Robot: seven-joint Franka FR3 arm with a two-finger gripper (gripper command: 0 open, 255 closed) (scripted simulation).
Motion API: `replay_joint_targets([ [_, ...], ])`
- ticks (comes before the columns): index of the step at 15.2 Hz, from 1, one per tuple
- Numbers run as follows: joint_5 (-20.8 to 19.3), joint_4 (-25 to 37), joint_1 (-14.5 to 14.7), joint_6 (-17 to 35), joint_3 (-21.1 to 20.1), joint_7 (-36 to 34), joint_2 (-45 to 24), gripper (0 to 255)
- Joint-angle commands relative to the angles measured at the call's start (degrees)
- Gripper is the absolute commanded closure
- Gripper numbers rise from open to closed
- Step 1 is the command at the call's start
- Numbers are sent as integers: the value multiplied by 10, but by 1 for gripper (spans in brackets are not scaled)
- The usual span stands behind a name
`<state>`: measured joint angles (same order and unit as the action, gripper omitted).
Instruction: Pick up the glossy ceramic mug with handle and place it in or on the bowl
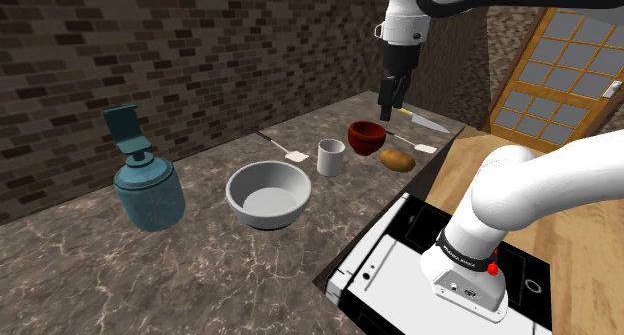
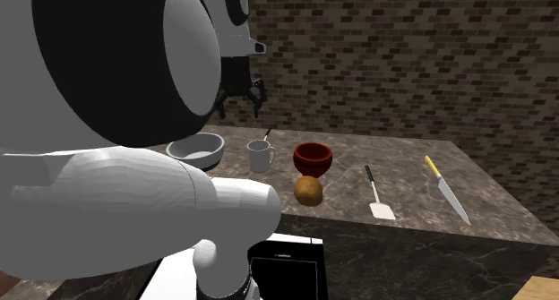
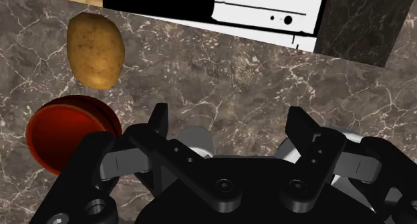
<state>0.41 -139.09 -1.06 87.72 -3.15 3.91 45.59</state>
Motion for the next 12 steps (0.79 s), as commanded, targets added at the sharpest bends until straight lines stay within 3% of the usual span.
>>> replay_joint_targets([
  [1, 0, 0, 0, 0, 0, 0, 0, 0],
  [12, 0, -30, -5, 232, -27, -33, -183, 0],
])
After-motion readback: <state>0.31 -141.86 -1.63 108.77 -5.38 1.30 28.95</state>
